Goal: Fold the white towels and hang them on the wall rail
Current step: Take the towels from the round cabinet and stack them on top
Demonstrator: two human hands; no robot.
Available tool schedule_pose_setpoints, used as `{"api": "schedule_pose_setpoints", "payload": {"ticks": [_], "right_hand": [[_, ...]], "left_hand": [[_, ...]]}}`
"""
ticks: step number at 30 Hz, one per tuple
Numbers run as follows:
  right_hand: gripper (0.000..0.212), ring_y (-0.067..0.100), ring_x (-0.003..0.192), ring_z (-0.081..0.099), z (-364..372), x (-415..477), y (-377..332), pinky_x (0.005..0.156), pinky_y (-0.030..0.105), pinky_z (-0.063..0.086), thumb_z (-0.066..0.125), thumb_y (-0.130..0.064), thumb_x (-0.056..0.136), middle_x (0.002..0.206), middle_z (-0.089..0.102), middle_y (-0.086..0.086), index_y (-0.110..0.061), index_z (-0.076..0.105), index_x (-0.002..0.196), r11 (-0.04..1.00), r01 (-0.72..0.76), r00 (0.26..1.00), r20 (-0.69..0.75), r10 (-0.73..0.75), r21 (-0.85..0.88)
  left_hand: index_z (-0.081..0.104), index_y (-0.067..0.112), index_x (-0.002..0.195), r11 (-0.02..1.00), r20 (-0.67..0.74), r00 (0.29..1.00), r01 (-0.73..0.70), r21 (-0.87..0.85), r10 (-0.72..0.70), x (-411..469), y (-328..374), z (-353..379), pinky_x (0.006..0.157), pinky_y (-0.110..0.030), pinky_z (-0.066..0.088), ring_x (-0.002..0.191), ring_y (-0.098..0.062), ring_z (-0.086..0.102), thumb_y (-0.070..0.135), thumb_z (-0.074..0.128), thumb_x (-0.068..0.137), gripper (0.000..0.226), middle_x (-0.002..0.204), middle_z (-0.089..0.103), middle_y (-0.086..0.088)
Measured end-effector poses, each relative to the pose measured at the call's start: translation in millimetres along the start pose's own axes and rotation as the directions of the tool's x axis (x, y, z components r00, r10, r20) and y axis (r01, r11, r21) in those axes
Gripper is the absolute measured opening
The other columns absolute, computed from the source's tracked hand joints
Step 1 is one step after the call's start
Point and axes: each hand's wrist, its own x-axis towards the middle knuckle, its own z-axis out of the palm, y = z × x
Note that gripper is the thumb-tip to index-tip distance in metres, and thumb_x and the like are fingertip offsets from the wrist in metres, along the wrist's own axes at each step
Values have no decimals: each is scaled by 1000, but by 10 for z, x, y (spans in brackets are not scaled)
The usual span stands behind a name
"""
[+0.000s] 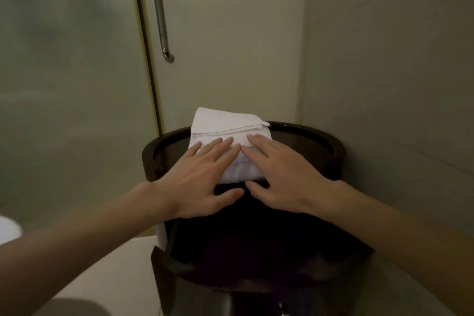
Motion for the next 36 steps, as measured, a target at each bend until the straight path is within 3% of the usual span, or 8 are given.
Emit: {"api": "schedule_pose_setpoints", "payload": {"ticks": [5,10,15,19,23,27,36], "right_hand": [[68,20,145,19,-31,-385,-105,116,28,15,47,-51,87,157,25,7,-22,33,147,994,-37,999,-8,38,101],[67,19,142,28,129,-834,-183,113,31,22,42,-52,86,152,35,7,-19,41,144,978,-95,993,-50,106,188],[68,13,146,14,357,-1116,-184,116,30,11,34,-61,90,157,23,2,-27,30,149,981,-81,997,31,77,178],[66,19,143,27,441,-1156,-165,114,37,20,29,-63,93,152,35,7,-24,36,145,994,-60,998,36,57,95],[63,20,138,38,443,-1149,-150,111,42,31,33,-62,93,147,43,7,-21,43,140,997,-13,1000,-20,14,79],[64,20,135,41,447,-1126,-125,110,40,30,34,-63,92,144,47,7,-20,49,136,998,6,999,-42,-3,57],[69,22,130,48,463,-948,-5,107,40,34,28,-68,92,138,54,8,-18,56,130,1000,-3,999,37,4,-25]], "left_hand": [[-16,32,148,997,26,999,-25,-69,27,-386,258,109,119,-37,-3,145,-11,-14,77,11,80,86,158,-12,5],[-8,35,149,991,53,998,-30,-130,37,-710,435,328,118,-36,-6,144,-9,-16,80,5,76,87,158,-11,6],[-19,41,145,993,127,992,17,-119,-2,-806,432,491,118,-35,-9,141,-6,-25,86,3,71,89,156,-21,10],[-11,40,147,989,115,993,13,-144,4,-795,373,562,119,-36,-7,142,-6,-21,94,6,65,99,157,-14,10],[13,30,151,985,26,998,-48,-166,53,-786,317,604,115,-38,2,146,-15,-1,93,28,67,106,158,9,3],[-1,35,148,986,65,998,-14,-164,25,-769,262,588,117,-35,-5,144,-7,-14,97,27,60,111,157,-7,9],[-15,36,145,997,94,996,12,-73,-5,-600,167,574,116,-32,-13,143,-8,-20,98,15,58,110,157,-14,8]]}}
